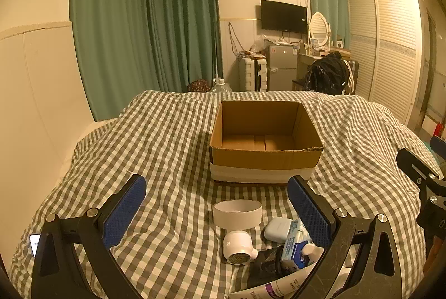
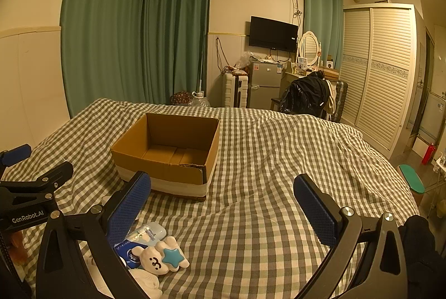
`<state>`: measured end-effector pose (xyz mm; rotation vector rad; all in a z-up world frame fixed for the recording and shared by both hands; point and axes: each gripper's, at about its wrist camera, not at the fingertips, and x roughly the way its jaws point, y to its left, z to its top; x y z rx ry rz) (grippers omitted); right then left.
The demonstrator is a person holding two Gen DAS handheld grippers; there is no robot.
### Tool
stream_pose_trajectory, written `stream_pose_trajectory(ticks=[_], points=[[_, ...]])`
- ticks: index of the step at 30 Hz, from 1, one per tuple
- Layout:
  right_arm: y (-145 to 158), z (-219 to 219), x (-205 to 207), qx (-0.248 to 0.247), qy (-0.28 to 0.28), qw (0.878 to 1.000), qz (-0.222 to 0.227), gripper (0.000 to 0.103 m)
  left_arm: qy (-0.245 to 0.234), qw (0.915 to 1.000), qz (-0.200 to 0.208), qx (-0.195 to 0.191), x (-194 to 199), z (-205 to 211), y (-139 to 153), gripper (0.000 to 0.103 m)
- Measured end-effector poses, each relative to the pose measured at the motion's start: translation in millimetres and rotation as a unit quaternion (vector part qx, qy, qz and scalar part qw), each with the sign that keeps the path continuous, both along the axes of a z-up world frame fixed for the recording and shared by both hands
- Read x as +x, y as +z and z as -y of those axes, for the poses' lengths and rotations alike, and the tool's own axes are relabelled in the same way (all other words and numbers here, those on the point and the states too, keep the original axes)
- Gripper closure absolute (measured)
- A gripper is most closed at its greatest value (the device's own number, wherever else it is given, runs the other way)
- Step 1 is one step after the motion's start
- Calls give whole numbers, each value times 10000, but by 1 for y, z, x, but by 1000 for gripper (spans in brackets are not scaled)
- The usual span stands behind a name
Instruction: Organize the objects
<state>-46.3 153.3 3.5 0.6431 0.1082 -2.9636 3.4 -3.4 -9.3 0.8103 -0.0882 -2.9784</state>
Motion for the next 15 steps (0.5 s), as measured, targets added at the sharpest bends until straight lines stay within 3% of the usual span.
stream_pose_trajectory(ticks=[15], points=[[1,1,1,-9,37,10000,7,0,48,10000,48,-20,-1,-1,1,0]])
